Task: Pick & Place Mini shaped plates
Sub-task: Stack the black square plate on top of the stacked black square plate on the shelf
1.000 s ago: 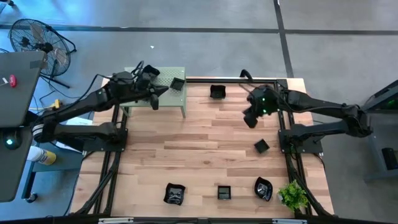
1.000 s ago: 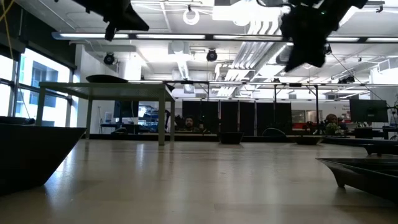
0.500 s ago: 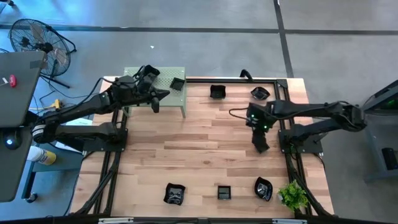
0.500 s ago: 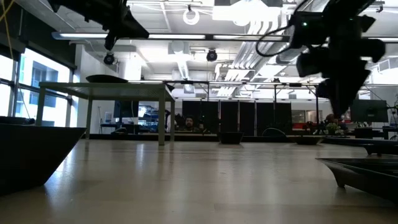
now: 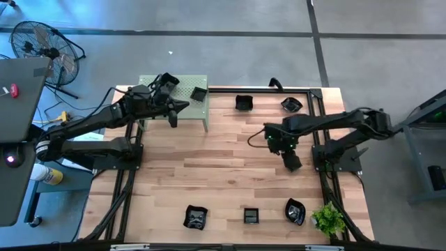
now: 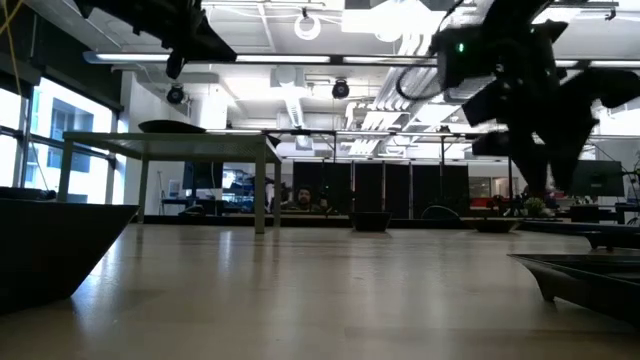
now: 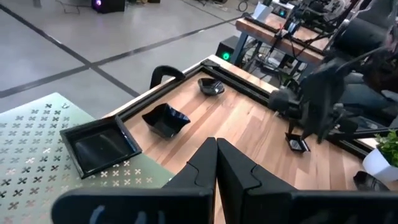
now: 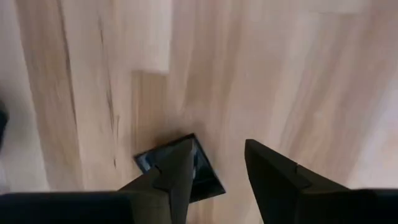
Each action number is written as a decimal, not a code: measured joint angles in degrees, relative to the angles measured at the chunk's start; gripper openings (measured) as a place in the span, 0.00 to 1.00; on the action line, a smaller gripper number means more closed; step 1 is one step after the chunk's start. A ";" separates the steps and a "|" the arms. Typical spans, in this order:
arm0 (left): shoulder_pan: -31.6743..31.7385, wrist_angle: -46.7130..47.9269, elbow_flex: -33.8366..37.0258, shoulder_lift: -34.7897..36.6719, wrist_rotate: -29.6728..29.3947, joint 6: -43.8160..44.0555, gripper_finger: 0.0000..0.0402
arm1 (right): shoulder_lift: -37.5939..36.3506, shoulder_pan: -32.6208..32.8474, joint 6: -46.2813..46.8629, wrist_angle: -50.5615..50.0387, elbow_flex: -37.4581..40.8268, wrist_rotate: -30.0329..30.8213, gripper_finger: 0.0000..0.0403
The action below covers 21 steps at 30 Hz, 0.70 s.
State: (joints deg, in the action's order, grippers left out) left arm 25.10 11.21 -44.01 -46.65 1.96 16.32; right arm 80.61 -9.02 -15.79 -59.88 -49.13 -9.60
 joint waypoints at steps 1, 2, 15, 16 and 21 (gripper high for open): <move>0.00 -0.07 0.00 0.07 0.00 0.00 0.00 | 1.03 -0.20 -1.89 -0.20 0.56 -1.11 0.35; 0.00 -0.02 0.00 0.18 0.00 0.00 0.00 | 2.12 -0.35 -3.60 -0.38 1.10 -1.41 0.35; 0.00 2.69 -0.02 2.69 -0.04 0.00 0.00 | 11.34 -1.93 -14.09 -0.22 2.46 -0.34 0.35; 0.00 3.09 -0.02 2.91 -0.04 0.01 0.00 | 11.84 -1.97 -14.45 -0.21 2.46 -0.45 0.34; 0.00 4.04 -0.02 3.54 -0.35 0.00 0.00 | 14.02 -1.94 -16.25 -0.09 2.46 -0.81 0.27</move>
State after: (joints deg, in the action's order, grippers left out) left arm 25.10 15.25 -44.03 -43.11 1.61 16.32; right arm 94.63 -10.96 -32.04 -59.97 -46.68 -10.41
